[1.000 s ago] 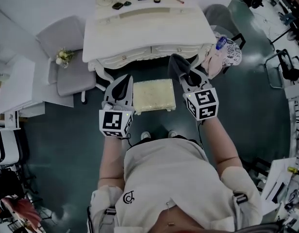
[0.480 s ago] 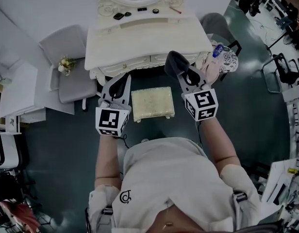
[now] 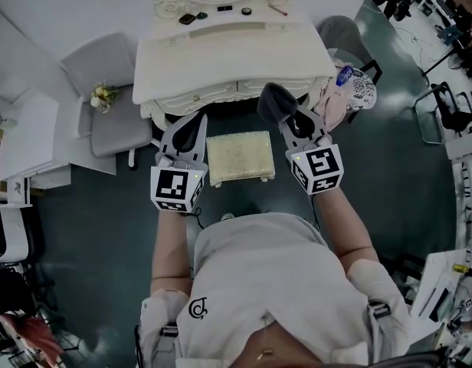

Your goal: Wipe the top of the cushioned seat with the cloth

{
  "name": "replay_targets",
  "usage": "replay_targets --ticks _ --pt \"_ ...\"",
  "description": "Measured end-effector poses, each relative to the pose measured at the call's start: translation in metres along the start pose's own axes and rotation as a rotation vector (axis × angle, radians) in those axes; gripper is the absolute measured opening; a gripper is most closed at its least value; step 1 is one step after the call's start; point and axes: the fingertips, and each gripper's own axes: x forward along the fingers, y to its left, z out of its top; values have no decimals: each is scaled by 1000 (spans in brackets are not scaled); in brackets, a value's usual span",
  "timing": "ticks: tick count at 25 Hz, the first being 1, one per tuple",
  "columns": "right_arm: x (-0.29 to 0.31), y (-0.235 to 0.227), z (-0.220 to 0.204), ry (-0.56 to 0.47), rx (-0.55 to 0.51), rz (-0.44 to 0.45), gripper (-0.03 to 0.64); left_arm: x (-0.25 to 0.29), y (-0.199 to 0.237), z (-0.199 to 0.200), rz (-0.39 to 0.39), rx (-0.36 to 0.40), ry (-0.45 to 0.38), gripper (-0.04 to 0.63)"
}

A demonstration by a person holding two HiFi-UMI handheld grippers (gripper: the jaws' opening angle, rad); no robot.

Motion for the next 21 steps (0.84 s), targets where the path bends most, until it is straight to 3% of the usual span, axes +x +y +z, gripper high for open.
replay_targets --ticks 21 --pt "-6 14 1 -49 -10 29 71 -4 0 -13 22 -55 42 12"
